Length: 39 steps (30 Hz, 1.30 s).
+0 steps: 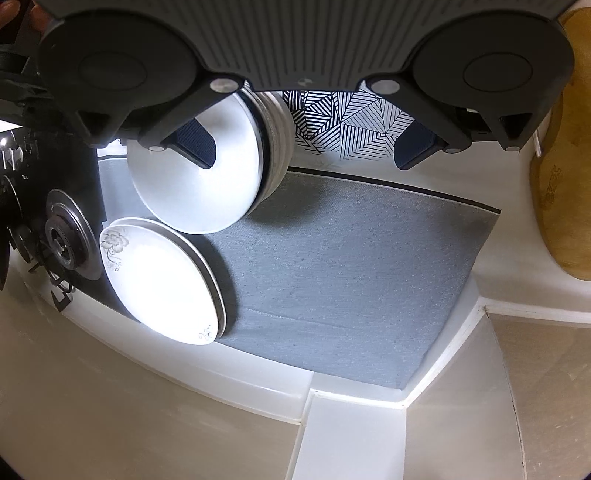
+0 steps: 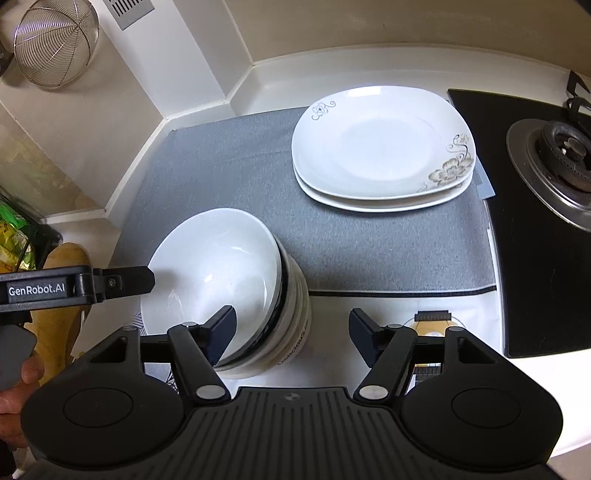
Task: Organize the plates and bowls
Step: 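Close both grippers on the rim of the whole bowl stack, then lift the bowl stack with both grippers and carry it over the plate stack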
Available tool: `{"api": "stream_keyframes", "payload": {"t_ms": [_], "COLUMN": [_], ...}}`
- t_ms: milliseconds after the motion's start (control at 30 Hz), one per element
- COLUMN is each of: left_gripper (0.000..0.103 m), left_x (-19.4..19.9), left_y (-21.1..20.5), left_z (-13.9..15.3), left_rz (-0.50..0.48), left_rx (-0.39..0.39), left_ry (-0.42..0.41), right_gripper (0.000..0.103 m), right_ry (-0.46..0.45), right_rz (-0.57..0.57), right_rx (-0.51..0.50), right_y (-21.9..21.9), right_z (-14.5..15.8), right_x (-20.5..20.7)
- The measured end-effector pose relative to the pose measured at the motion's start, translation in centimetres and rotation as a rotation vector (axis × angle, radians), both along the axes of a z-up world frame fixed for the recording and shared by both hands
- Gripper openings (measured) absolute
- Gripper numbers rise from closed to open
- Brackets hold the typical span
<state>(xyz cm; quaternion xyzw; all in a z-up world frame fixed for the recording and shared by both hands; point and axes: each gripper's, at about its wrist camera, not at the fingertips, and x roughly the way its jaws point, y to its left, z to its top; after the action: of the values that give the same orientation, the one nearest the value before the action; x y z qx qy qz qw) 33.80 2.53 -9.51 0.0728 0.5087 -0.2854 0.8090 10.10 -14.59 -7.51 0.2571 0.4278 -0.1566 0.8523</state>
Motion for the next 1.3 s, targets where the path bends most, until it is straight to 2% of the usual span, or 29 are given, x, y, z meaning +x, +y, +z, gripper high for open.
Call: {"api": "stream_keyframes", "payload": {"t_ms": [333, 500, 600, 700, 867, 1100, 1300], "left_gripper": [0.102, 0.102, 0.102, 0.102, 0.102, 0.102, 0.102], "left_x": [0.2, 0.6, 1.2, 1.8, 2.5, 3.2, 3.8], "left_y": [0.3, -0.1, -0.6, -0.7, -1.0, -1.1, -0.7], "left_z": [-0.4, -2.1, -3.3, -4.4, -5.4, -7.0, -8.1], "left_rz": [0.015, 0.008, 0.015, 0.054, 0.073, 0.109, 0.134], "left_rx": [-0.032, -0.022, -0.029, -0.048, -0.072, -0.078, -0.081], "left_ry": [0.025, 0.072, 0.130, 0.199, 0.267, 0.326, 0.364], "right_gripper": [0.077, 0.077, 0.078, 0.078, 0.078, 0.078, 0.078], "right_ry": [-0.011, 0.000, -0.006, 0.002, 0.030, 0.085, 0.118], "right_rz": [-0.030, -0.034, -0.024, -0.011, 0.008, 0.036, 0.068], "right_rx": [-0.001, 0.005, 0.020, 0.053, 0.139, 0.250, 0.279], "right_y": [-0.2, -0.1, -0.5, -1.2, -2.6, -3.7, -3.8], "right_z": [0.2, -0.4, -0.8, -1.2, -2.4, -4.4, -5.5], "right_x": [-0.7, -0.9, -0.9, -0.4, 1.2, 3.8, 4.9]}}
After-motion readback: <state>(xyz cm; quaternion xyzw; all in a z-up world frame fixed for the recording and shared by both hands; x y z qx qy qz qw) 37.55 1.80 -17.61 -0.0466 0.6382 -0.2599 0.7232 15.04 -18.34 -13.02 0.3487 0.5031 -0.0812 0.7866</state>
